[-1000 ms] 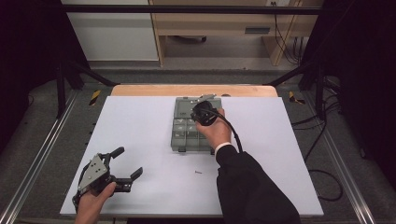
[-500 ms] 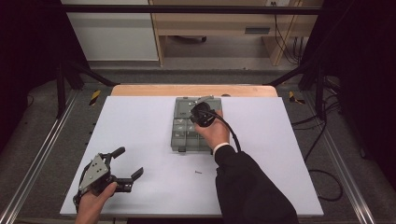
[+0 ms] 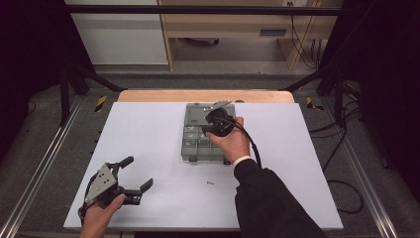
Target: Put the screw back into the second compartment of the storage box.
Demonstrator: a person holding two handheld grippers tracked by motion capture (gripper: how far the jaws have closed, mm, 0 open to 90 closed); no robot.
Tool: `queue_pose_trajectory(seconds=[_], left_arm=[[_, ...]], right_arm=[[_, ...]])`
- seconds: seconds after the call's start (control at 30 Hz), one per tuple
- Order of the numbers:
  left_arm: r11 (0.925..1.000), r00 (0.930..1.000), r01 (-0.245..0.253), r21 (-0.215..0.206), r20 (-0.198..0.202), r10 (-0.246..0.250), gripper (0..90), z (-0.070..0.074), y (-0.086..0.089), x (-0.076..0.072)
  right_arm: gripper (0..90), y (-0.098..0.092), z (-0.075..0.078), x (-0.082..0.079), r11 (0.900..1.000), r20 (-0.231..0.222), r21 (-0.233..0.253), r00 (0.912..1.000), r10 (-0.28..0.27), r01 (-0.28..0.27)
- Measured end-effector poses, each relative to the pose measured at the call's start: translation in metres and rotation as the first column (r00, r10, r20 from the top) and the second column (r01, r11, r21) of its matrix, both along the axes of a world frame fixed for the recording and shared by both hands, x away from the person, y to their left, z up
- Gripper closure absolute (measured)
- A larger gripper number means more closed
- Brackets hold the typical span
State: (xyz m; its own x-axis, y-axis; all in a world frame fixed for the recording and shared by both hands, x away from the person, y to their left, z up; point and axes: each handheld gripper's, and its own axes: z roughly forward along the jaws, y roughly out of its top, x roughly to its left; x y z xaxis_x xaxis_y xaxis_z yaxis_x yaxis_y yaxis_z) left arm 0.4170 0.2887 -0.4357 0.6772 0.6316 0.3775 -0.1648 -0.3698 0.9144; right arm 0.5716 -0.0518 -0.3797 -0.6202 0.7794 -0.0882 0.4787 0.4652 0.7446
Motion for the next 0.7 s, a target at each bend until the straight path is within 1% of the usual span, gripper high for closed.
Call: queue_pose_trajectory(seconds=[0.03,0.07,0.1,0.13,0.17,0.2,0.23,0.27,0.33,0.37,0.4,0.43,0.47,0.5,0.53,0.63,0.7], left_arm=[[1.0000,1.0000,0.002,0.001,-0.001,-0.002,1.1,0.000,0.000,0.000],[1.0000,1.0000,0.002,0.001,-0.001,-0.002,1.1,0.000,0.000,0.000],[1.0000,1.0000,0.000,0.002,-0.002,0.000,1.1,0.000,0.000,0.000],[1.0000,1.0000,-0.004,-0.001,-0.004,0.004,1.1,-0.001,0.001,0.000],[1.0000,1.0000,-0.007,-0.005,-0.003,0.007,1.1,-0.001,0.001,0.000],[0.9999,0.9999,-0.013,-0.002,-0.006,0.013,1.1,-0.002,0.002,0.000],[0.9999,0.9998,-0.016,-0.002,-0.008,0.016,1.1,-0.003,0.002,-0.001],[0.9999,0.9998,-0.016,-0.002,-0.008,0.016,1.1,-0.003,0.002,-0.001],[0.9997,0.9996,-0.024,0.003,-0.013,0.024,1.1,-0.004,0.003,-0.001],[0.9997,0.9997,-0.022,0.005,-0.014,0.022,1.1,-0.004,0.003,-0.001],[0.9997,0.9996,-0.024,0.006,-0.016,0.024,1.1,-0.005,0.003,-0.001],[0.9996,0.9994,-0.029,0.006,-0.020,0.029,1.1,-0.005,0.004,-0.001],[0.9994,0.9992,-0.033,0.004,-0.021,0.033,1.1,-0.006,0.004,-0.001],[0.9993,0.9991,-0.035,0.010,-0.022,0.036,1.1,-0.006,0.004,-0.001],[0.9993,0.9991,-0.036,0.008,-0.023,0.036,1.2,-0.006,0.004,-0.001],[0.9993,0.9991,-0.037,0.004,-0.022,0.037,1.2,-0.006,0.003,-0.001],[0.9994,0.9991,-0.034,0.007,-0.025,0.034,1.1,-0.006,0.003,-0.001]], right_arm=[[46.6,-0.004,0.005,-0.007,1.000,0.018,0.003,0.9998,-0.011,0.011],[43.9,-0.006,0.007,-0.011,1.000,0.022,0.006,0.9997,-0.013,0.013],[43.9,-0.006,0.007,-0.011,1.000,0.022,0.006,0.9997,-0.013,0.013],[37.5,-0.010,0.010,-0.018,1.000,0.036,-0.007,0.9991,-0.022,0.022],[37.5,-0.010,0.010,-0.018,1.000,0.036,-0.007,0.9991,-0.022,0.022],[32.2,-0.015,0.012,-0.026,0.999,0.046,-0.015,0.9984,-0.035,0.035],[30.0,-0.018,0.013,-0.031,0.999,0.049,-0.006,0.9980,-0.041,0.041],[30.0,-0.018,0.013,-0.031,0.999,0.049,-0.006,0.9980,-0.041,0.041],[25.0,-0.025,0.014,-0.039,0.999,0.044,0.007,0.9979,-0.046,0.046],[22.4,-0.028,0.015,-0.043,0.999,0.035,0.008,0.9982,-0.049,0.049],[20.3,-0.035,0.016,-0.051,0.999,0.032,0.012,0.9984,-0.047,0.046],[20.3,-0.035,0.016,-0.051,0.999,0.032,0.012,0.9984,-0.047,0.046],[15.6,-0.042,0.016,-0.057,0.999,0.026,0.028,0.9989,-0.039,0.038],[15.6,-0.042,0.016,-0.057,0.999,0.026,0.028,0.9989,-0.039,0.038],[13.4,-0.048,0.016,-0.063,0.999,0.025,0.030,0.9993,-0.027,0.026],[8.3,-0.053,0.015,-0.070,0.999,0.027,0.020,0.9991,0.032,-0.032],[6.5,-0.053,0.015,-0.074,0.998,0.031,0.008,0.9978,0.058,-0.059]])
